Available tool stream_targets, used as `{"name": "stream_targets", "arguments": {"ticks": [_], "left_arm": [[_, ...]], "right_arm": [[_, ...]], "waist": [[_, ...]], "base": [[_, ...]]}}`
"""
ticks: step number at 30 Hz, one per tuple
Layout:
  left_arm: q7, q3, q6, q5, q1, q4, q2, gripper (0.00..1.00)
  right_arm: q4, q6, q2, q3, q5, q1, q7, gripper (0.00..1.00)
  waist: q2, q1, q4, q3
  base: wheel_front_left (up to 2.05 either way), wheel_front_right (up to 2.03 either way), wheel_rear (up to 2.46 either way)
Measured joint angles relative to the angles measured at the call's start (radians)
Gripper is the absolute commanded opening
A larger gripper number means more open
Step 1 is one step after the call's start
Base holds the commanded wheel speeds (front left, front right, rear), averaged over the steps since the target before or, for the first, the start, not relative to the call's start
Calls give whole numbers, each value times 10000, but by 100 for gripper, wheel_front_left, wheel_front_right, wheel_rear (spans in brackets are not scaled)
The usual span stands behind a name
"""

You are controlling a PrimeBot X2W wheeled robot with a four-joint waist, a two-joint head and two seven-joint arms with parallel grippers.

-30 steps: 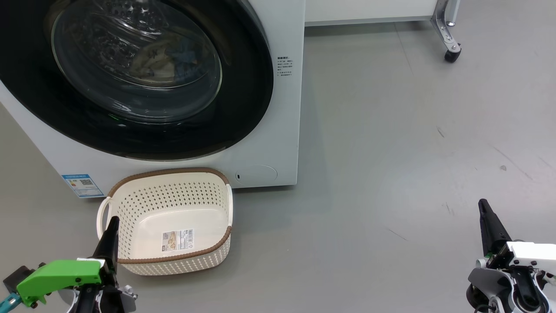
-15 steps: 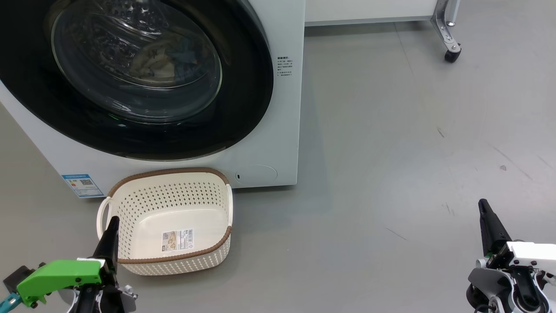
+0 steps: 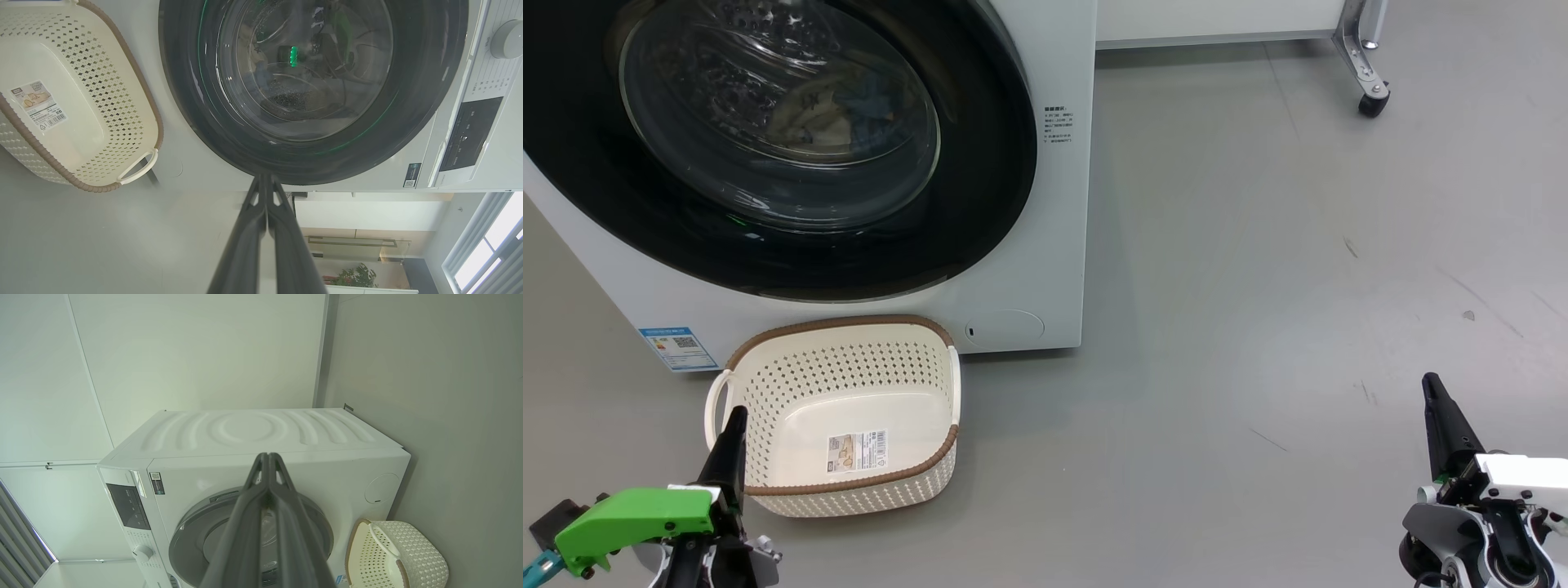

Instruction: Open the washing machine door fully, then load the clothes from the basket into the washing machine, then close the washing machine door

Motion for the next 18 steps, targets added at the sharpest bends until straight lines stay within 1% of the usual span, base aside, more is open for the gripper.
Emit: {"name": "stream_targets", "arguments": {"ticks": [18], "left_arm": [[-2, -4, 0, 0, 0, -4, 0, 0]], "right_arm": [[-2, 2, 4, -4, 0, -3, 0, 0]], "waist": [[0, 1, 0, 0]], "base": [[0, 0, 0]]}}
